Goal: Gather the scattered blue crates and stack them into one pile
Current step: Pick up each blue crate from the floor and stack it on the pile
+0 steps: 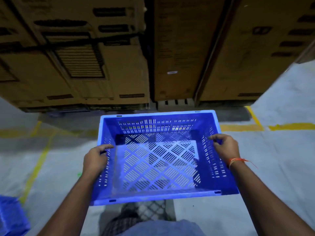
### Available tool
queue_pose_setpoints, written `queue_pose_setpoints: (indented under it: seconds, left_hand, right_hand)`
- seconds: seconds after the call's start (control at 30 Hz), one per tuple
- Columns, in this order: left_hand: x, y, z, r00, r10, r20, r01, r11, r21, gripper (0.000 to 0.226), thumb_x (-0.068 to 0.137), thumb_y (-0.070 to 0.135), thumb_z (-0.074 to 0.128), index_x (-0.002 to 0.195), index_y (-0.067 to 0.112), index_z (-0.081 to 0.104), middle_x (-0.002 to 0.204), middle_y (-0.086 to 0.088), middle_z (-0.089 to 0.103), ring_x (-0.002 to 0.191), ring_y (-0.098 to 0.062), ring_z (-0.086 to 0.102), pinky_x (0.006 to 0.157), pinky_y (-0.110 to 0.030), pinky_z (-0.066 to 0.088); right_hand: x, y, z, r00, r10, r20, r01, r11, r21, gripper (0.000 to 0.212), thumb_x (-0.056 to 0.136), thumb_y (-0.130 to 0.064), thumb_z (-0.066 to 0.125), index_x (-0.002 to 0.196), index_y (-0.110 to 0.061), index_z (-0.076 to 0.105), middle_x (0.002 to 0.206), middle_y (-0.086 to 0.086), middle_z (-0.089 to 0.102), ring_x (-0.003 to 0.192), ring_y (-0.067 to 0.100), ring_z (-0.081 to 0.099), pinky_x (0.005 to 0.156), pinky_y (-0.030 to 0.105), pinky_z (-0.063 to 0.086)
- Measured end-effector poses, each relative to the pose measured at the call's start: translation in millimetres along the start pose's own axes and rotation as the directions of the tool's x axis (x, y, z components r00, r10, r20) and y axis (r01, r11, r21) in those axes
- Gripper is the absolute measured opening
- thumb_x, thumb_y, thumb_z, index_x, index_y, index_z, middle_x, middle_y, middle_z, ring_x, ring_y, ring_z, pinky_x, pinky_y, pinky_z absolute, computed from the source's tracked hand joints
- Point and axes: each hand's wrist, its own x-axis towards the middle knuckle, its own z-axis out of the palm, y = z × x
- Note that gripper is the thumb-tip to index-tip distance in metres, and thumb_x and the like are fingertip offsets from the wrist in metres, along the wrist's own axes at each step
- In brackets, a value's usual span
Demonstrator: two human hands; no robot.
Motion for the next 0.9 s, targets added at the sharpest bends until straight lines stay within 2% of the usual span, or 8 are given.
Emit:
queue_pose_setpoints:
  seconds: [0.17,0.37,0.53,0.7,0.83,0.9]
  left_hand:
    - [13,55,47,0.998,0.016,0.056,-0.018,0.999,0.034,0.041,0.087,0.003,0.053,0.103,0.034,0.074,0.091,-0.002,0.071,0.067,-0.02,0.063,0.055,-0.023,0.042]
    - [58,95,98,0.995,0.022,0.097,-0.027,0.998,0.052,0.044,0.086,0.002,0.051,0.105,0.034,0.075,0.096,-0.003,0.074,0.058,-0.019,0.061,0.051,-0.025,0.039]
    - [105,121,142,0.99,-0.009,0.142,0.003,0.999,0.042,0.045,0.085,0.001,0.05,0.103,0.034,0.075,0.104,-0.006,0.074,0.068,-0.022,0.061,0.058,-0.028,0.042]
    - [139,152,181,0.981,-0.009,0.194,-0.001,0.999,0.051,0.045,0.085,-0.001,0.05,0.106,0.031,0.075,0.112,-0.002,0.074,0.091,-0.025,0.067,0.068,-0.028,0.042]
    - [157,175,200,0.979,-0.015,0.202,0.003,0.998,0.059,0.047,0.085,-0.002,0.049,0.109,0.03,0.074,0.114,-0.003,0.073,0.086,-0.02,0.063,0.068,-0.026,0.04]
    - [167,183,208,0.982,-0.012,0.191,0.0,0.998,0.062,0.048,0.085,-0.003,0.049,0.11,0.029,0.074,0.115,-0.004,0.073,0.09,-0.02,0.064,0.072,-0.026,0.042]
  right_hand:
    - [28,39,-34,0.997,0.065,-0.032,-0.065,0.998,0.001,0.031,0.077,0.001,0.06,0.09,-0.022,0.077,0.097,0.006,0.075,0.093,0.026,0.068,0.086,0.028,0.05]
    - [86,69,-39,0.994,0.109,-0.029,-0.11,0.994,-0.006,0.032,0.076,0.002,0.06,0.09,-0.021,0.077,0.097,0.003,0.076,0.097,0.022,0.068,0.09,0.027,0.047]
    - [140,90,-34,0.988,0.151,0.015,-0.15,0.987,-0.049,0.034,0.075,0.002,0.063,0.092,-0.024,0.077,0.098,-0.001,0.075,0.097,0.019,0.068,0.09,0.024,0.046]
    - [189,105,-36,0.982,0.187,0.026,-0.184,0.979,-0.093,0.037,0.076,0.002,0.064,0.096,-0.027,0.075,0.1,0.001,0.075,0.096,0.022,0.068,0.088,0.026,0.047]
    - [223,108,-39,0.977,0.21,0.023,-0.208,0.975,-0.074,0.036,0.078,0.002,0.063,0.1,-0.024,0.075,0.105,0.003,0.074,0.099,0.025,0.068,0.087,0.026,0.046]
    - [240,108,-38,0.98,0.196,0.039,-0.193,0.979,-0.063,0.036,0.079,0.003,0.063,0.101,-0.023,0.075,0.107,0.003,0.074,0.101,0.024,0.067,0.091,0.027,0.046]
